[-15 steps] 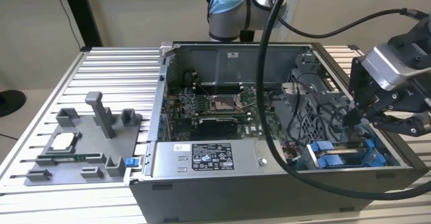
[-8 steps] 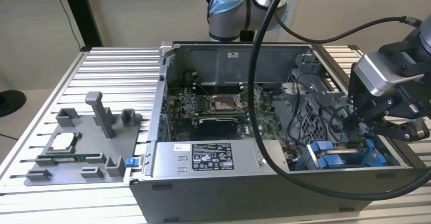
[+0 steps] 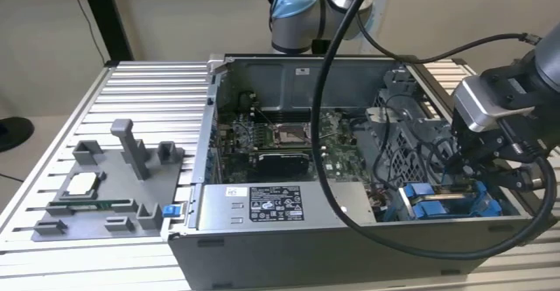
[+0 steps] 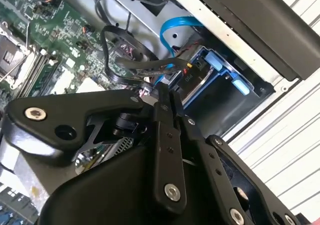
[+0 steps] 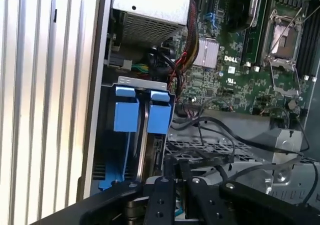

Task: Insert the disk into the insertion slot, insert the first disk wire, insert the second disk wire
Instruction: 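Insert the second disk wire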

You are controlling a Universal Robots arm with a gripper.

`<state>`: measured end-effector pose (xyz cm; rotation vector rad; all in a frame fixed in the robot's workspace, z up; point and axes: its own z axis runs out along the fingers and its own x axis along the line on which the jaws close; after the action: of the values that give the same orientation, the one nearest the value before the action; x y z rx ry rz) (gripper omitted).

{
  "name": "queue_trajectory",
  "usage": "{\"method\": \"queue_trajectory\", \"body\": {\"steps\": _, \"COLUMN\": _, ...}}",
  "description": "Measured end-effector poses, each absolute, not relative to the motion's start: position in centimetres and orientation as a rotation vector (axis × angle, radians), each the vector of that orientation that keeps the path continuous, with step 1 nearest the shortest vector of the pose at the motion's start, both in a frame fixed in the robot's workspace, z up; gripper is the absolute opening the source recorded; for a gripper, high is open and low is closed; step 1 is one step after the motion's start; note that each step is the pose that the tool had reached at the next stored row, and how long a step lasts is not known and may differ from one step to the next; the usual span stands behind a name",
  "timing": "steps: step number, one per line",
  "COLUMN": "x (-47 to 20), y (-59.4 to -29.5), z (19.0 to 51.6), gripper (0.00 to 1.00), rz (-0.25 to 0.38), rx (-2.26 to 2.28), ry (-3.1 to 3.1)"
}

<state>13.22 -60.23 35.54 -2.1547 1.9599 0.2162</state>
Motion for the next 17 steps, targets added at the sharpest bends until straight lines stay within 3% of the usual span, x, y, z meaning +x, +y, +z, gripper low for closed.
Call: {"method": "queue_trajectory", "body": {"steps": 17, "x": 12.8, "y": -61.3, "z": 34.4, "gripper": 0.0, "rz": 0.194, "rx": -2.112, "ry": 1.979}}
